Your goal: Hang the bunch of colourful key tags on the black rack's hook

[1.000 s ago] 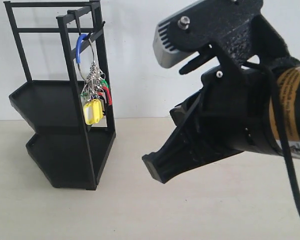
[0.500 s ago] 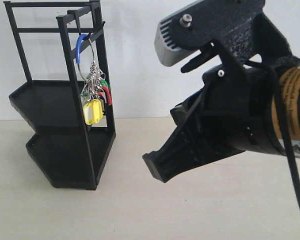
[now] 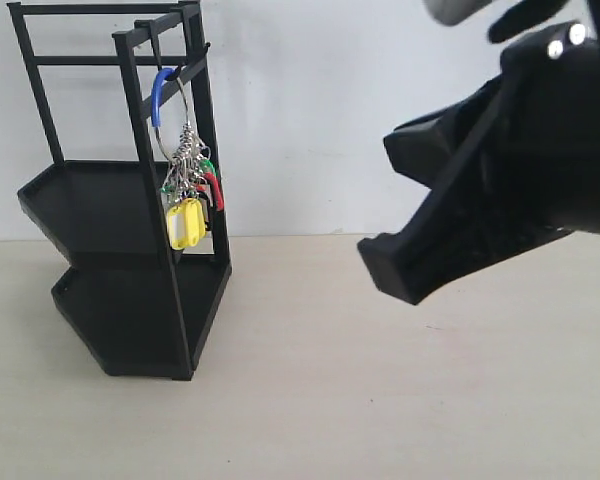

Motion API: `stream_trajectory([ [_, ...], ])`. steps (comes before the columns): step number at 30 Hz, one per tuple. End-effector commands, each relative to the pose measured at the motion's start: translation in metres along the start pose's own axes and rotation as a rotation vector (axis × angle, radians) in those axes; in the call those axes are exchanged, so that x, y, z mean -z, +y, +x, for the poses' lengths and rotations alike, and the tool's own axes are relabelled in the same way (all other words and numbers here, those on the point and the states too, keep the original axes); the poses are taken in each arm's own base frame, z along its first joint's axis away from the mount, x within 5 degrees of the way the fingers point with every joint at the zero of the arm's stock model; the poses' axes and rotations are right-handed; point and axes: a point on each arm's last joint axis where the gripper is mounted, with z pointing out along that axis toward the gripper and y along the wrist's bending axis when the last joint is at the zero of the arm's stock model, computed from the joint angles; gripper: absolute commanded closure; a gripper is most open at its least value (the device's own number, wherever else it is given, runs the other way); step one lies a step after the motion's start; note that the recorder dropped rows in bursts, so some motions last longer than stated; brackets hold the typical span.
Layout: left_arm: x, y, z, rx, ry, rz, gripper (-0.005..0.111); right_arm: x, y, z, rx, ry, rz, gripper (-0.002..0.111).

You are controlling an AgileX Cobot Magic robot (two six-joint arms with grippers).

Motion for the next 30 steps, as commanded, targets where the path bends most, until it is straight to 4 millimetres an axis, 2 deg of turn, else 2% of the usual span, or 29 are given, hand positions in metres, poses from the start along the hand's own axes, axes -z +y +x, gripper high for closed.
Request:
stream_trajectory([
  [1,0.000,0.000,-0.001,0.004,-0.009,0.001,0.102,0.015,-0.013,0.010,0.029,-0.176,-0.078,0.108],
  [6,0.000,0.000,-0.001,0.004,-0.009,0.001,0.102,0.041,-0.028,0.052,-0.100,-0.293,-0.108,0.108],
  [11,0.000,0.000,-0.001,0.004,-0.009,0.001,0.102,0.079,-0.040,0.098,-0.314,-0.357,0.063,0.108],
  [14,0.000,0.000,-0.001,0.004,-0.009,0.001,0.102,0.092,-0.040,0.119,-0.388,-0.376,0.160,0.108],
  [19,0.000,0.000,-0.001,0.004,-0.009,0.001,0.102,0.103,-0.036,0.129,-0.375,-0.418,0.203,0.108],
  [30,0.000,0.000,-0.001,0.004,-0.009,0.001,0.102,0.096,-0.040,0.154,-0.470,-0.410,0.302,0.108],
])
